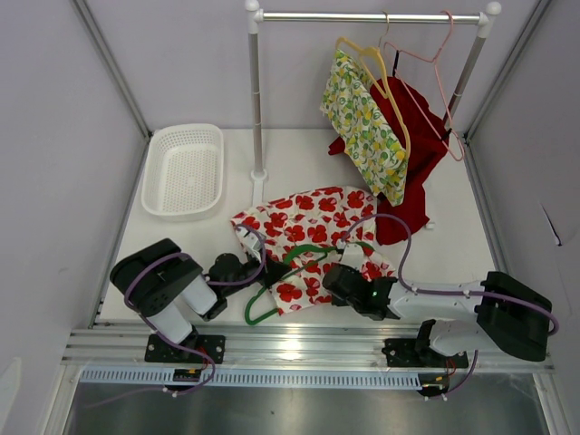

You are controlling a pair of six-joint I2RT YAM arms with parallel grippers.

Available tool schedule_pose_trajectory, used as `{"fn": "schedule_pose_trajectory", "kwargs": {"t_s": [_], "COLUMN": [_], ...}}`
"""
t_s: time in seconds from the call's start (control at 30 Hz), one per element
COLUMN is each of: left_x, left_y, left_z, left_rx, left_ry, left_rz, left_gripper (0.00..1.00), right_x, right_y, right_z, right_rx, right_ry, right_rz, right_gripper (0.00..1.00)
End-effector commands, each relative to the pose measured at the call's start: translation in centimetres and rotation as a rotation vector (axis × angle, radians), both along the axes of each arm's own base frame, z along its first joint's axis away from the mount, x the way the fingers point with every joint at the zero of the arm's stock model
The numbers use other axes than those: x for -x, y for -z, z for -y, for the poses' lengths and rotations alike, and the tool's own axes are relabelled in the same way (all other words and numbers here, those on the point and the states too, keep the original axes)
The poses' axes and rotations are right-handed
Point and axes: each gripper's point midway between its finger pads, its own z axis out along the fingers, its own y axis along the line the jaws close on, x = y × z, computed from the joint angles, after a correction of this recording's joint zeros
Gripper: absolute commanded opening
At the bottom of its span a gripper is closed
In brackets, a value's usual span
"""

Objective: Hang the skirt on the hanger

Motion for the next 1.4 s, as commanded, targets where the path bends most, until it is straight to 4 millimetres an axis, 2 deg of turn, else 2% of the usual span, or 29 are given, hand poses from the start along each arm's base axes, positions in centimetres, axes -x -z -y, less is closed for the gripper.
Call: {"fn": "schedule_pose_trajectory", "kwargs": {"t_s": [0.0, 0.17, 0.33, 0.37, 0.47, 0.57, 0.6, 0.73, 0.87, 1.0, 1.17, 1.37], "left_x": [-1.2, -1.5, -2.0, -2.3, -2.9, -3.1, -3.4, -3.5, -3.8, -4.5, -5.4, -5.6], "left_y": [2.5, 1.8, 1.3, 0.6, -0.4, -0.6, -1.2, -1.4, -1.3, -1.7, -2.8, -2.8], "left_z": [-2.7, -2.6, -2.6, -2.3, -1.7, -1.2, -0.9, -0.6, -0.3, -0.3, 0.6, 0.9], "left_rx": [-0.136, -0.136, -0.143, -0.128, -0.117, -0.131, -0.121, -0.132, -0.157, -0.155, -0.161, -0.197], "left_ry": [-0.098, -0.098, -0.11, -0.109, -0.102, -0.084, -0.081, -0.071, -0.055, -0.079, -0.055, -0.024], "left_rz": [0.008, 0.031, 0.045, 0.059, 0.077, 0.074, 0.085, 0.089, 0.099, 0.11, 0.137, 0.142], "left_gripper": [0.0, 0.0, 0.0, 0.0, 0.0, 0.0, 0.0, 0.0, 0.0, 0.0, 0.0, 0.0], "right_x": [1.9, 2.6, 3.2, 3.3, 4.3, 5.6, 5.7, 6.0, 6.1, 6.4, 7.2, 7.2], "right_y": [2.3, 2.1, 1.4, 1.2, 0.8, 0.6, 0.1, 0.4, 1.0, 0.2, 1.9, 1.5], "right_z": [4.1, 5.2, 4.9, 4.7, 3.5, 1.6, 0.4, -1.1, -0.8, -0.8, 2.4, 2.7], "right_rx": [0.128, 0.134, 0.084, 0.08, 0.069, 0.041, 0.017, 0.071, 0.104, 0.056, 0.102, 0.062], "right_ry": [0.031, 0.041, 0.03, 0.024, -0.014, -0.066, -0.085, -0.111, -0.104, -0.121, -0.071, -0.057], "right_rz": [-0.078, -0.082, -0.09, -0.091, -0.087, -0.089, -0.084, -0.078, -0.084, -0.084, -0.129, -0.133], "right_gripper": [0.04, 0.04, 0.05, 0.04, 0.04, 0.05, 0.05, 0.04, 0.09, 0.09, 0.09, 0.09]}}
